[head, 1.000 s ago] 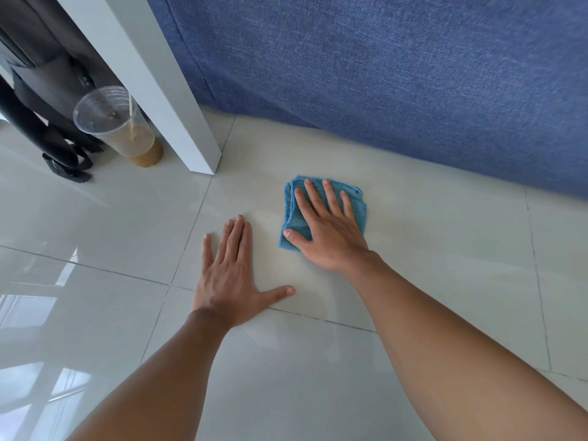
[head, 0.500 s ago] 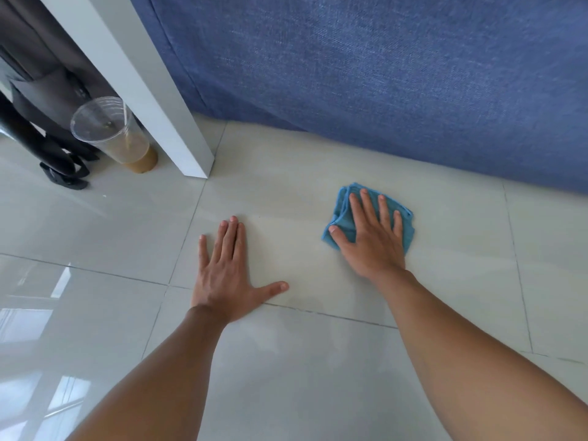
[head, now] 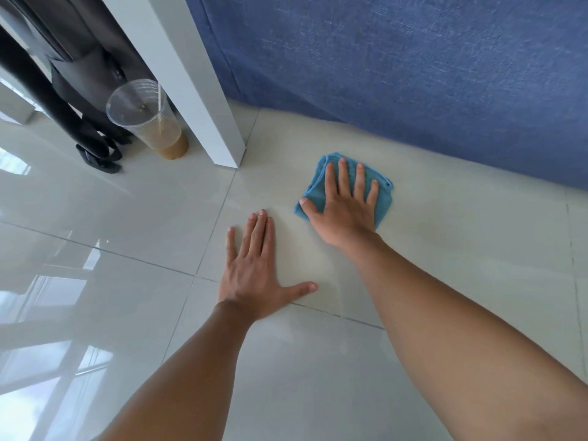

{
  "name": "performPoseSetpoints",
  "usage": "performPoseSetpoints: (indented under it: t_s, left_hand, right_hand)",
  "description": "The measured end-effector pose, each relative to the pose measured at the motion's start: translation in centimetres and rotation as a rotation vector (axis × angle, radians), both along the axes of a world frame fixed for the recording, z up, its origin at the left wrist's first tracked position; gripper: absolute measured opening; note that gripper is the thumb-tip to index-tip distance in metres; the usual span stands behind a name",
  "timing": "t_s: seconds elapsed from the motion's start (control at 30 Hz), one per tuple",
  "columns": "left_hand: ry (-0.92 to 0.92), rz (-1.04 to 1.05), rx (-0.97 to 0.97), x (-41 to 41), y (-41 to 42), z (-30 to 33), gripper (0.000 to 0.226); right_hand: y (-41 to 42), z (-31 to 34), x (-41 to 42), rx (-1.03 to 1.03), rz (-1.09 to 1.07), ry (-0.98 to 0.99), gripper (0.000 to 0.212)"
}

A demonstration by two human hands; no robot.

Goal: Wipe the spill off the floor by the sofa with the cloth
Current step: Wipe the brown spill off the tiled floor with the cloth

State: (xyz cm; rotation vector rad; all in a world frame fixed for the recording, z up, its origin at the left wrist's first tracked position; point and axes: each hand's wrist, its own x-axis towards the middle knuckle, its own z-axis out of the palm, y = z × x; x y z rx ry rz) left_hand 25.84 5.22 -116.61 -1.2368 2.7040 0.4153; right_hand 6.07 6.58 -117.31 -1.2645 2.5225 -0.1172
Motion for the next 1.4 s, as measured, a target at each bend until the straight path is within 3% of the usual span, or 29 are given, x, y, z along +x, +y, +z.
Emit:
performPoseSetpoints:
  t_s: [0.47, 0.87, 1.13, 1.4]
  left_hand:
    - [-0.01, -0.005, -0.018, 0.4, -0.1, -0.1, 0.141]
    - [0.014, 0.0, -0.024, 0.2, 0.3, 0.3, 0.142]
    - [0.023, 0.002, -0.033, 0.2, 0.2, -0.1, 0.142]
    - [0.011, -0.008, -0.043, 0.2, -0.1, -0.4, 0.144]
  right_hand:
    - [2.4, 0.0, 2.2, -0.017, 0.19, -0.031, 0.09]
    - [10.7, 0.4, -2.3, -0.016, -0.076, -0.051, 0.087]
    - [7.6, 0.4, -3.0, 0.066, -0.125, -0.062, 0.094]
    - [3.1, 0.5, 0.9, 0.038, 0.153, -0.085, 0.093]
